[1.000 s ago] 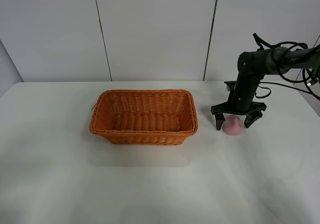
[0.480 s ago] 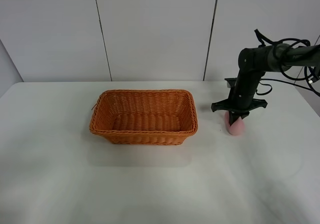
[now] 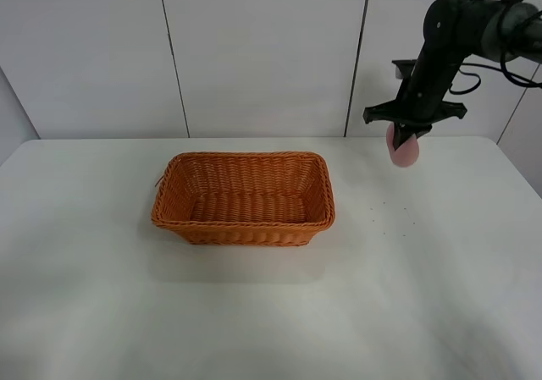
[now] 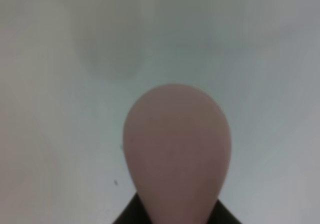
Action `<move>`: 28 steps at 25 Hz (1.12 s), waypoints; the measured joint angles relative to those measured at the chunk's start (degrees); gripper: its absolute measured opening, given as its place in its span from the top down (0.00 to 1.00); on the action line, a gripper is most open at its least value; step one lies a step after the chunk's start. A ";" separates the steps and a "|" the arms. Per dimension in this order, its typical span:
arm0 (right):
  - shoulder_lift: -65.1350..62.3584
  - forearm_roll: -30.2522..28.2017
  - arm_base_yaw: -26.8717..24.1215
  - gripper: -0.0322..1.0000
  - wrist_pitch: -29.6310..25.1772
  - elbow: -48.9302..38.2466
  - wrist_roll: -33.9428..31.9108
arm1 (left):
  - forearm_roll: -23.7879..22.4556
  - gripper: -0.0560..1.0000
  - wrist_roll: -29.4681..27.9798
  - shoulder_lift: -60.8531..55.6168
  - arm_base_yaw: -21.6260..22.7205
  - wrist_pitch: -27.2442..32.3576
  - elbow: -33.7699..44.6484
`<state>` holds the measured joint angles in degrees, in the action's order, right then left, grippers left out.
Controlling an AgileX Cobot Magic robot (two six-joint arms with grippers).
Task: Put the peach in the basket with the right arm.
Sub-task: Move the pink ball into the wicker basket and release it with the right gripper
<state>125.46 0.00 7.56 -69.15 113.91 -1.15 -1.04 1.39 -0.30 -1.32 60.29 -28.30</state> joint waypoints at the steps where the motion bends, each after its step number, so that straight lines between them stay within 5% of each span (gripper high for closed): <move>1: -0.49 0.00 0.00 0.96 -0.08 1.20 0.00 | 0.00 0.01 0.00 0.00 0.00 0.00 0.00; 12: -3.33 0.00 1.62 0.96 -0.80 3.97 0.00 | 0.00 0.01 0.00 0.00 0.00 0.00 0.00; 28: -6.52 0.00 23.44 0.96 -0.62 4.22 0.00 | 0.00 0.01 0.00 0.00 0.00 0.00 0.00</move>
<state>118.93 0.00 31.01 -69.77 118.13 -1.15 -1.04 1.39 -0.30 -1.32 60.29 -28.30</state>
